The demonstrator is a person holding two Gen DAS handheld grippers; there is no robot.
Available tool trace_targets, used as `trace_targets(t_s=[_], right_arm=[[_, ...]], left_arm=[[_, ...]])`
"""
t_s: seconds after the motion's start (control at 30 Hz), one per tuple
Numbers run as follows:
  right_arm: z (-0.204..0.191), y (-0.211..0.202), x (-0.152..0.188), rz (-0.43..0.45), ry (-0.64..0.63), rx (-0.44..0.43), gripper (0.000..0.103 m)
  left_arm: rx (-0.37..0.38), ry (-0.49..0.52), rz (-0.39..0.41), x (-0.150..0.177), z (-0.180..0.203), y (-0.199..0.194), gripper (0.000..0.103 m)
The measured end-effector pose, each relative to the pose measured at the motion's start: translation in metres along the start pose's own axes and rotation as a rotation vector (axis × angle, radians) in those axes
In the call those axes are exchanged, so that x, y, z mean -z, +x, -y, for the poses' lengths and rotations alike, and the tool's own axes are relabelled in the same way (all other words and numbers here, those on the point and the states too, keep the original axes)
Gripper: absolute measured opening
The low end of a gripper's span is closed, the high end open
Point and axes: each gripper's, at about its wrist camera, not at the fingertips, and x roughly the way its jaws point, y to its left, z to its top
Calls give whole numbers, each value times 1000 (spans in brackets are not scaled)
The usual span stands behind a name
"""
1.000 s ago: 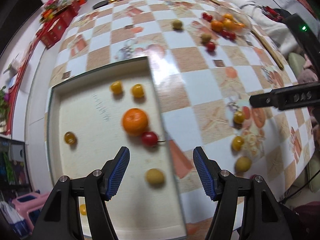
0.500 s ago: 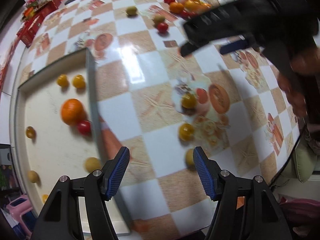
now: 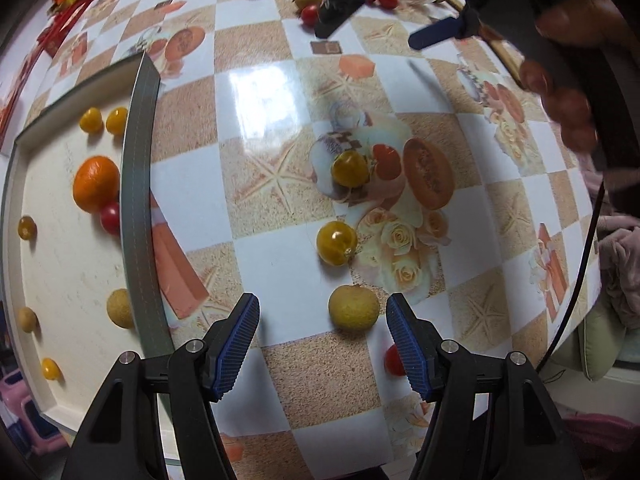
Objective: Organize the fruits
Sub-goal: 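Move both grippers back over the fruits on the table, then grasp a tan round fruit with the left gripper while the right grasps a red tomato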
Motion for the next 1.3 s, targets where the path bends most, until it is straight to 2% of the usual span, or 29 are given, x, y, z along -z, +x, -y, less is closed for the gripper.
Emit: trace_targets(t_s=[0.13, 0.23, 0.27, 0.3, 0.33, 0.43, 0.5, 0.67, 0.9, 1.03, 1.07, 1.3], right_arm=[[-7, 7, -16, 19, -20, 0, 82], [-13, 14, -26, 24, -40, 5, 71], [-15, 16, -29, 28, -47, 7, 66], [-16, 16, -31, 34, -53, 13, 62], [-19, 17, -34, 41, -61, 18, 59], [-26, 20, -39, 54, -86, 36, 44], [-30, 21, -42, 59, -102, 41, 24], [-30, 18, -37, 61, -102, 9, 24], [-10, 2, 4, 47, -64, -37, 24], [0, -6, 29, 40, -43, -51, 24], [2, -8, 34, 39, -38, -54, 24], [13, -25, 68, 31, -13, -64, 24]], left_arm=[[-6, -25, -6, 3, 0, 6, 67], [-11, -34, -6, 4, 2, 8, 67], [-13, -36, -5, 6, 3, 9, 63], [-12, -38, -7, 7, 4, 10, 54], [-19, -41, -13, 8, 5, 11, 51], [-19, -53, -6, 11, 4, 13, 51], [-16, -59, -2, 14, 3, 13, 51], [3, -79, -3, 18, 3, 12, 49], [16, -77, -9, 16, -15, 7, 36], [10, -56, -17, 16, -19, 6, 34], [10, -53, -19, 16, -20, 6, 30], [27, -69, -19, 2, -28, 4, 30]])
